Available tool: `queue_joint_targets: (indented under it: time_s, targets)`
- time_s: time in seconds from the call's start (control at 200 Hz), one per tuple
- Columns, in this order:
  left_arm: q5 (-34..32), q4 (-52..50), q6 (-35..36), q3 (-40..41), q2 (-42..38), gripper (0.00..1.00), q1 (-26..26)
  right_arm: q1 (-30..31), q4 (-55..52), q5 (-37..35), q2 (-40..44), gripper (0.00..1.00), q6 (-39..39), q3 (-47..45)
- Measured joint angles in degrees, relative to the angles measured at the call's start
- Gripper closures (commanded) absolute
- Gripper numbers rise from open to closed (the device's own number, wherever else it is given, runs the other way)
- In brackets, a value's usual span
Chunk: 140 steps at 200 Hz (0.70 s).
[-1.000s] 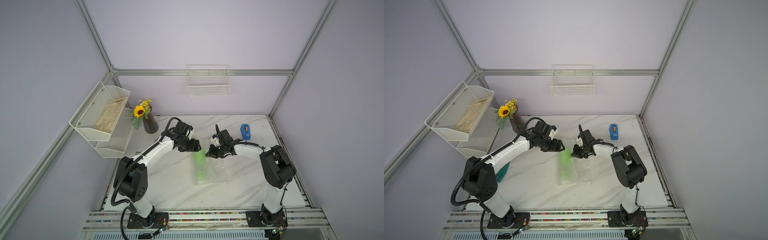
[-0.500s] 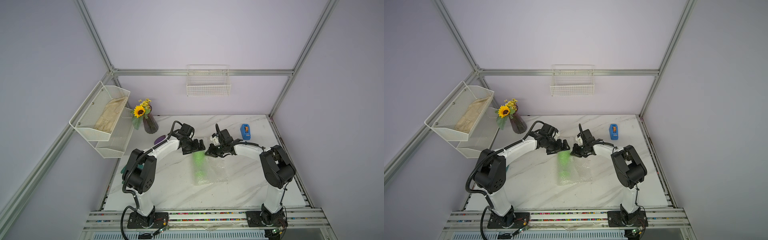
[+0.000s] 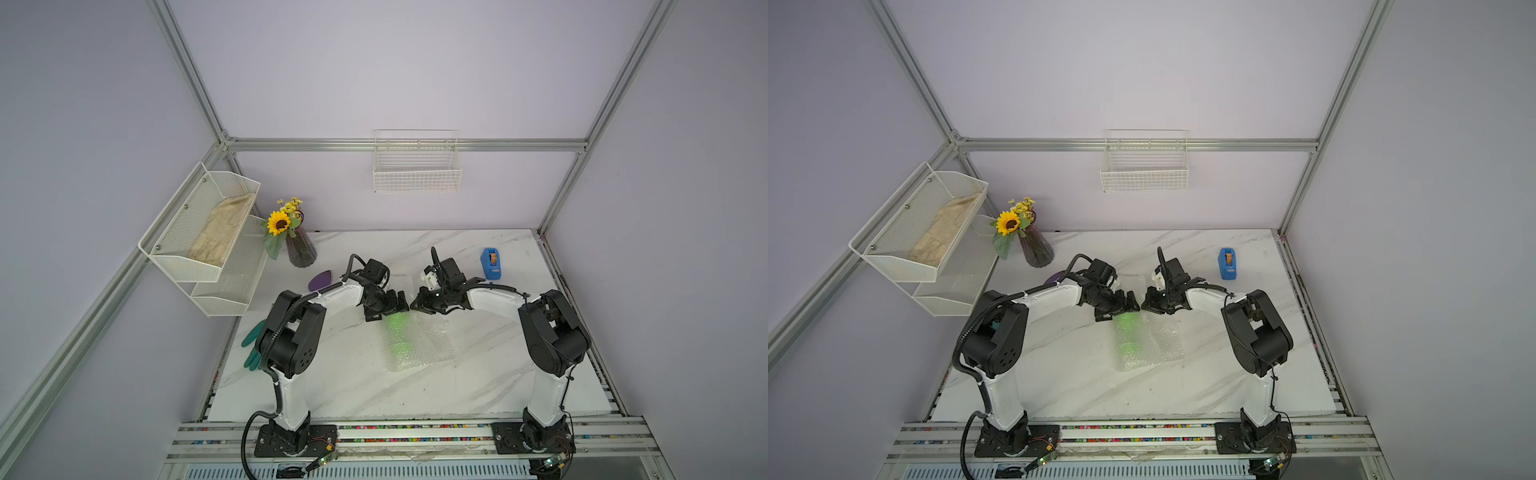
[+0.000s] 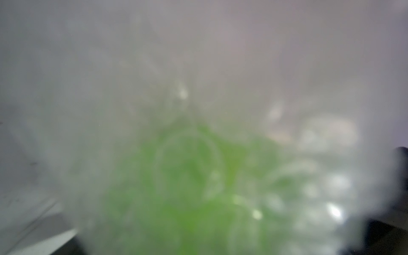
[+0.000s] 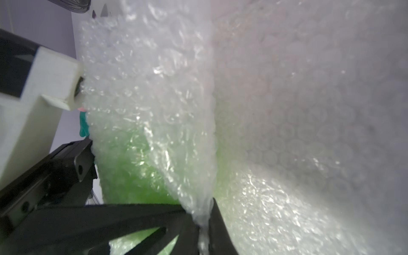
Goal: Wrap wine glasses in bubble wrap
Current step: Wrap the wine glass in bubble wrap.
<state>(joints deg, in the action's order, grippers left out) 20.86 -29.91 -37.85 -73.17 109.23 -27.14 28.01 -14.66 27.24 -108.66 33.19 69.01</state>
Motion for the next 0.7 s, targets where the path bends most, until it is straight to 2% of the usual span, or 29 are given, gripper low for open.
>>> queue_joint_targets:
  time_s: [0.065,0.135,0.195,0.365,0.555,0.665,0.7]
  targets:
    - [0.42,0.46,0.02,0.00,0.00,0.18,0.00,0.00,-0.02,-0.59,0.00,0.80,-0.20,0.00]
    - [0.68,0.57,0.07,0.00,0.00,0.25,-0.02,0.00,-0.39,-1.55,0.00,0.66,-0.72,0.00]
    - [0.96,0.68,0.15,0.00,0.00,0.28,0.00,0.00,-1.16,-3.61,0.00,0.58,-1.03,0.11]
    - [0.98,-0.20,1.22,-0.46,0.00,0.30,0.00,0.09,-4.20,-8.90,0.00,0.55,-2.64,0.74]
    - [1.07,-2.54,2.58,-1.31,0.00,0.38,0.00,1.51,-4.98,-9.73,-2.12,0.75,-3.89,2.97]
    - [2.12,-3.06,3.19,-1.44,0.04,0.40,0.09,2.86,-4.90,-9.11,-3.69,0.93,-4.02,3.48]
    - [2.58,-3.13,3.26,-1.44,0.07,0.41,0.15,3.19,-4.85,-8.74,-3.98,0.95,-4.02,3.54]
